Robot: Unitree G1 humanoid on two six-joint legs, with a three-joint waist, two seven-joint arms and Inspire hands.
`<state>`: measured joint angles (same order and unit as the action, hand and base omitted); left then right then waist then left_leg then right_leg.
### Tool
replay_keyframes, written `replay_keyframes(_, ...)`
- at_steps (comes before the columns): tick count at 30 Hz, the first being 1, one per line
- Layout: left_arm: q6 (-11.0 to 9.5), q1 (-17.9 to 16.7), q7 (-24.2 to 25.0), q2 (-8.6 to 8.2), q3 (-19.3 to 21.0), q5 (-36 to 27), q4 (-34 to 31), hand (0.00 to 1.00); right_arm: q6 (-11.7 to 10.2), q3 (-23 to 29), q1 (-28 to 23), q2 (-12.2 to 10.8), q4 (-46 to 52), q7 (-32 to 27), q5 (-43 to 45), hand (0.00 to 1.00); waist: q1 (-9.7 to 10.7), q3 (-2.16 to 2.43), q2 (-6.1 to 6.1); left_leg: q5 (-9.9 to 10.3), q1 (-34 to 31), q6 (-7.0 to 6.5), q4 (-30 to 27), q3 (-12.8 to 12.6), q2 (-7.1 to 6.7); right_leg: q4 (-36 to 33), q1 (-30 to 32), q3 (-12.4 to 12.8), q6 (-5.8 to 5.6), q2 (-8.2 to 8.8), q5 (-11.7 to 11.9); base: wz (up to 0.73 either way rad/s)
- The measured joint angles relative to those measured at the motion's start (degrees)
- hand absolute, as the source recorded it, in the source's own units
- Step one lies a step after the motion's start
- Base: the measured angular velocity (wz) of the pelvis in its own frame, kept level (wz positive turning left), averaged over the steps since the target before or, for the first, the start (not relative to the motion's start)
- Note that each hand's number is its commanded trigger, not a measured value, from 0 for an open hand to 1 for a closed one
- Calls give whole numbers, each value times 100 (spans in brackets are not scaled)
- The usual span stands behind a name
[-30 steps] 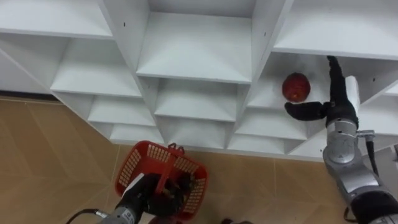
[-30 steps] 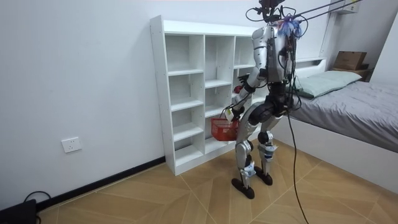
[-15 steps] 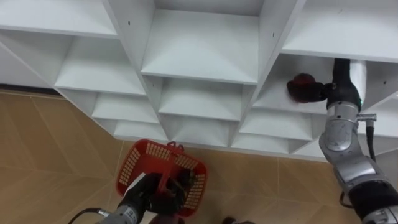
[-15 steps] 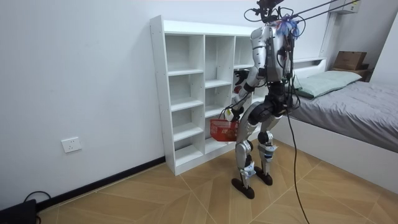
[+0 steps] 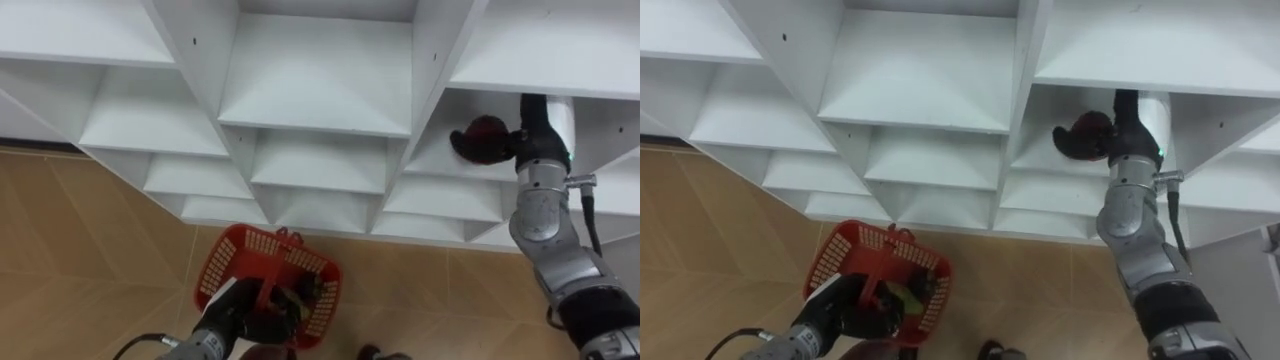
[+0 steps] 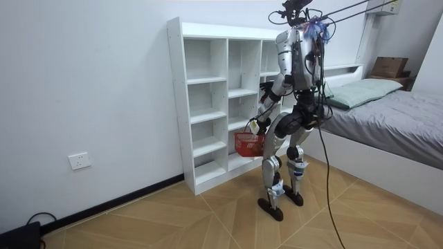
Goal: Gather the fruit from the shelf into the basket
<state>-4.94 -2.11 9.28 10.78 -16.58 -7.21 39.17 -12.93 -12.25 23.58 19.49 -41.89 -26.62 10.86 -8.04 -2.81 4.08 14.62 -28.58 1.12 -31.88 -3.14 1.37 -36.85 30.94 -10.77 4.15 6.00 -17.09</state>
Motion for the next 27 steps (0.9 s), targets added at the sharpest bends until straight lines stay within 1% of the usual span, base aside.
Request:
replay_keyframes(2,7,0,-4,-7,-3,-2,0,100,54,-10,0,0,-22,16,-16,0,2,-6,11,-14,-32,-2,25,0,1,18,29,-3,-4,1,3,0)
replay_keyframes(12,41,95,-44,-12,-14,-1,0,100,54,-62,-4,0,-22,23,-28,0,-5,-6,11,-15,-205,-1,52,-17,-5,7,222,3,-3,7,2,0)
replay_keyframes(27,40,140,-195,-15,-18,-1,0,100,53,-121,-8,0,-35,-9,-27,0,-2,-4,13,-15,-216,-2,46,-17,-7,10,230,-3,-3,9,2,0)
